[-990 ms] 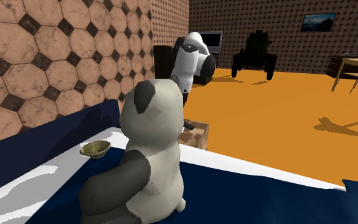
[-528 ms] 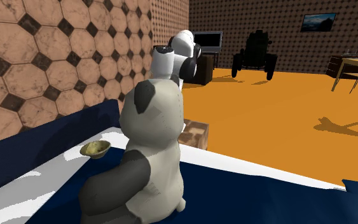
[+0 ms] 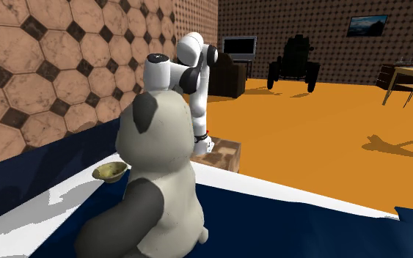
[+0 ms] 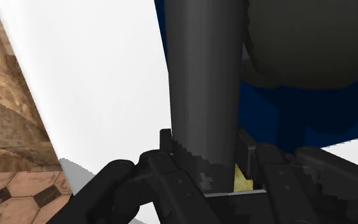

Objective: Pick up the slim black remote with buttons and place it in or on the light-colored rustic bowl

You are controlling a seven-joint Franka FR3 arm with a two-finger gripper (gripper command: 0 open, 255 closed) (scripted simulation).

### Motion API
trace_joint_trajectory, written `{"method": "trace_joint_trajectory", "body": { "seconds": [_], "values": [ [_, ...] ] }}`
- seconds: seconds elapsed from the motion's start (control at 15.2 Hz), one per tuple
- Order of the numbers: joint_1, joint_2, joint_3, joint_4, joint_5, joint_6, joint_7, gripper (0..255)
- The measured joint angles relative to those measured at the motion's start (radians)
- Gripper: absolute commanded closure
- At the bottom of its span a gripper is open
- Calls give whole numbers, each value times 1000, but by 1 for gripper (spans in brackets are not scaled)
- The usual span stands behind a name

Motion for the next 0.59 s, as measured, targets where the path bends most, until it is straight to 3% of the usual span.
{"method": "trace_joint_trajectory", "body": {
  "seconds": [0.13,0.2,0.26,0.46,0.59],
  "values": [
    [-33,108,23,32,-108,-10,30,255],
    [-19,198,28,66,-184,-32,67,255],
    [-26,212,16,68,-216,-27,66,255],
    [78,367,-78,169,-353,-79,93,255],
    [102,417,-118,211,-398,-91,77,255]
  ]
}}
